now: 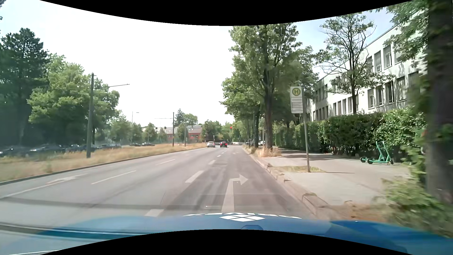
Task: Follow the waypoints while adhering to traffic rules and regulations
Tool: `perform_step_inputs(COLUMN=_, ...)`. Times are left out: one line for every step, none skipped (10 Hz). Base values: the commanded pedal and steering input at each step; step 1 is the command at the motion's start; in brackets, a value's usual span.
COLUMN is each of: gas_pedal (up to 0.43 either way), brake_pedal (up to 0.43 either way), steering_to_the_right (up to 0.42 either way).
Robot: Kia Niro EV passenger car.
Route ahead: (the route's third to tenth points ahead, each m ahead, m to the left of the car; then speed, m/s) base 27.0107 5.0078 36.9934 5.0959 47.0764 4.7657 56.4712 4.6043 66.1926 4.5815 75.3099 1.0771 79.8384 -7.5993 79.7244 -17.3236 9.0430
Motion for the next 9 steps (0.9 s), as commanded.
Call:
perform_step_inputs(gas_pedal=0.189, brake_pedal=0.0, steering_to_the_right=-0.002)
perform_step_inputs(gas_pedal=0.189, brake_pedal=0.0, steering_to_the_right=-0.003)
perform_step_inputs(gas_pedal=0.189, brake_pedal=0.0, steering_to_the_right=-0.004)
perform_step_inputs(gas_pedal=0.177, brake_pedal=0.0, steering_to_the_right=-0.001)
perform_step_inputs(gas_pedal=0.169, brake_pedal=0.0, steering_to_the_right=-0.001)
perform_step_inputs(gas_pedal=0.169, brake_pedal=0.0, steering_to_the_right=-0.002)
perform_step_inputs(gas_pedal=0.157, brake_pedal=0.0, steering_to_the_right=-0.001)
perform_step_inputs(gas_pedal=0.157, brake_pedal=0.0, steering_to_the_right=-0.002)
perform_step_inputs(gas_pedal=0.157, brake_pedal=0.0, steering_to_the_right=-0.002)
